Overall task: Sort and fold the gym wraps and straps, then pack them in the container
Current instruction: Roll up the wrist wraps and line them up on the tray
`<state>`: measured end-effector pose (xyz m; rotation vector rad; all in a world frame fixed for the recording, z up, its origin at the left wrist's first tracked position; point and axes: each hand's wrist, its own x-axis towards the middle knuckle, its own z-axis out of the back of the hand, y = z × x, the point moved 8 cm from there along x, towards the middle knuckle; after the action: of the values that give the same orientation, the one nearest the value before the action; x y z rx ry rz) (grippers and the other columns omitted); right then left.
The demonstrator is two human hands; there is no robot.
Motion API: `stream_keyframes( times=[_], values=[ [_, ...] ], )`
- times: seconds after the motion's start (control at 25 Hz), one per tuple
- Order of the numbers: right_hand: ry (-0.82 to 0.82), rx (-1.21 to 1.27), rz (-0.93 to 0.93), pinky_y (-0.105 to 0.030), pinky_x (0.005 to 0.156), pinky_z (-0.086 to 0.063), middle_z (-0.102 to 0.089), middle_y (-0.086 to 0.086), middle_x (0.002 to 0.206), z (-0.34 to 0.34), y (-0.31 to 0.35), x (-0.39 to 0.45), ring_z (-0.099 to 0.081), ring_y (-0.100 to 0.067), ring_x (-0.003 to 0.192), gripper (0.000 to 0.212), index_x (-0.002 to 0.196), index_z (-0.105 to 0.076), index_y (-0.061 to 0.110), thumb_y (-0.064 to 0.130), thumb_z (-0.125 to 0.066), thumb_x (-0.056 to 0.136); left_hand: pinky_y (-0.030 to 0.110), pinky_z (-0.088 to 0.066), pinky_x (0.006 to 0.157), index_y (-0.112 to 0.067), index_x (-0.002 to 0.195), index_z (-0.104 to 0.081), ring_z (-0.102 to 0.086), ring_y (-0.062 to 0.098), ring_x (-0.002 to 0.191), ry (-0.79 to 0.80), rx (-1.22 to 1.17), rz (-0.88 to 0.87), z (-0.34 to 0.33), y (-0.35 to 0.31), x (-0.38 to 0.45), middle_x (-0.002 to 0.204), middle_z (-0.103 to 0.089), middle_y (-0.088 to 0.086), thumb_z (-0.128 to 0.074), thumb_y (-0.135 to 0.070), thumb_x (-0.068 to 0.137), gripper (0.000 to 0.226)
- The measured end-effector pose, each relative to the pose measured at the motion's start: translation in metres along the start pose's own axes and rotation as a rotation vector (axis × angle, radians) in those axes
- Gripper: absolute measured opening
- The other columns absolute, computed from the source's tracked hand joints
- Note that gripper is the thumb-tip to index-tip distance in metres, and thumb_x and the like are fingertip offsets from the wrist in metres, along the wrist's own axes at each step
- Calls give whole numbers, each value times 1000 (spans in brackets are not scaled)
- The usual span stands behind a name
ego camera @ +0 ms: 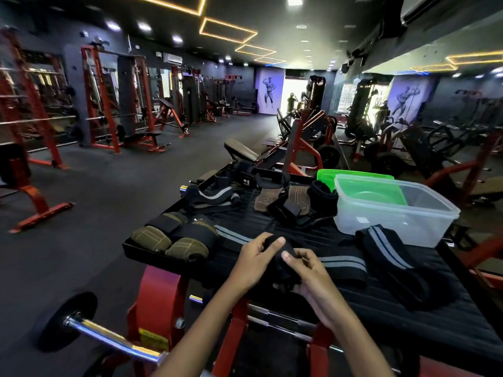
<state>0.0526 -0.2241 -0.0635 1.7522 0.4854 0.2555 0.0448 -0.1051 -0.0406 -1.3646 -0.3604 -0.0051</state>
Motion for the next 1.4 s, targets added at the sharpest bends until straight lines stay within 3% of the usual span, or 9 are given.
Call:
stream_keyframes(
  times=[0.12, 0.28, 0.4, 0.6, 0.68, 0.96, 1.08, 1.2, 1.4],
  values=[
    [-7, -42, -18, -31, 64, -53, -65, -12, 95, 0, 0, -1, -66, -20, 81, 35, 108, -55, 6, 15, -71, 78, 21, -39, 65, -26, 68, -58, -50, -1, 63, -3, -53, 21, 1, 0, -2, 60, -56, -15, -51, -30, 95, 28],
    [6, 39, -30, -27, 57, -51, -69, -11, 84, -10, 9, 11, -66, -17, 70, 31, 94, -61, 9, 25, -72, 70, 14, -44, 68, -22, 94, -62, -56, -1, 70, -36, -37, -19, 30, -11, 1, 79, -61, -4, -53, -26, 95, 10],
    [84, 77, -80, -27, 54, -53, -68, -18, 91, -43, 18, 30, -67, -19, 68, 46, 109, -61, 3, 28, -70, 71, 19, -50, 75, -25, 95, -61, -62, -1, 77, -136, 77, -85, 79, -20, 4, 87, -66, -5, -60, -22, 91, 5],
    [173, 27, -129, -38, 77, -55, -69, -18, 104, -107, 26, 79, -67, -26, 91, 55, 114, -63, 3, 33, -71, 68, 10, -33, 103, -31, 141, -25, -35, -11, 128, 299, 272, -124, 120, -16, 17, 138, -35, -24, -74, -39, 74, 83],
    [203, 0, -132, -43, 90, -51, -67, -18, 113, -132, 28, 102, -62, -32, 106, 52, 115, -64, 7, 32, -71, 71, 3, -24, 103, -37, 143, -10, -21, -17, 132, 323, 357, -146, 144, -12, 31, 143, -21, -30, -82, -38, 66, 106],
    [271, -142, -135, -33, 72, -54, -67, -9, 78, -194, 24, 181, -64, -21, 75, 26, 98, -66, 2, 26, -60, 90, 3, -24, 102, -34, 141, -22, -34, 0, 128, 140, 548, -241, 233, 7, 95, 138, -31, -8, -82, -43, 58, 103],
    [143, -683, 37, -28, 70, -50, -65, -4, 78, -182, 36, 219, -63, -17, 75, 13, 93, -65, 9, 20, -64, 86, 5, -30, 95, -24, 142, -27, -38, 5, 121, 126, 572, -203, 254, 21, 110, 132, -29, -5, -83, -25, 64, 96],
    [431, -1259, -2, -21, 79, -46, -60, -1, 100, -198, 0, 225, -57, -15, 92, 49, 120, -59, 15, 22, -77, 75, 1, -31, 87, -20, 143, -26, -41, 8, 117, 127, 581, -158, 260, 36, 117, 130, -27, -6, -78, -11, 67, 92],
    [311, -1362, 99, -4, 56, -38, -70, -8, 90, -183, -18, 244, -54, 1, 63, 18, 92, -72, 3, 3, -71, 73, -1, -38, 78, -23, 140, -32, -42, -7, 106, 121, 487, -148, 256, 48, 118, 127, -28, -7, -70, -3, 70, 83]
  ],
)
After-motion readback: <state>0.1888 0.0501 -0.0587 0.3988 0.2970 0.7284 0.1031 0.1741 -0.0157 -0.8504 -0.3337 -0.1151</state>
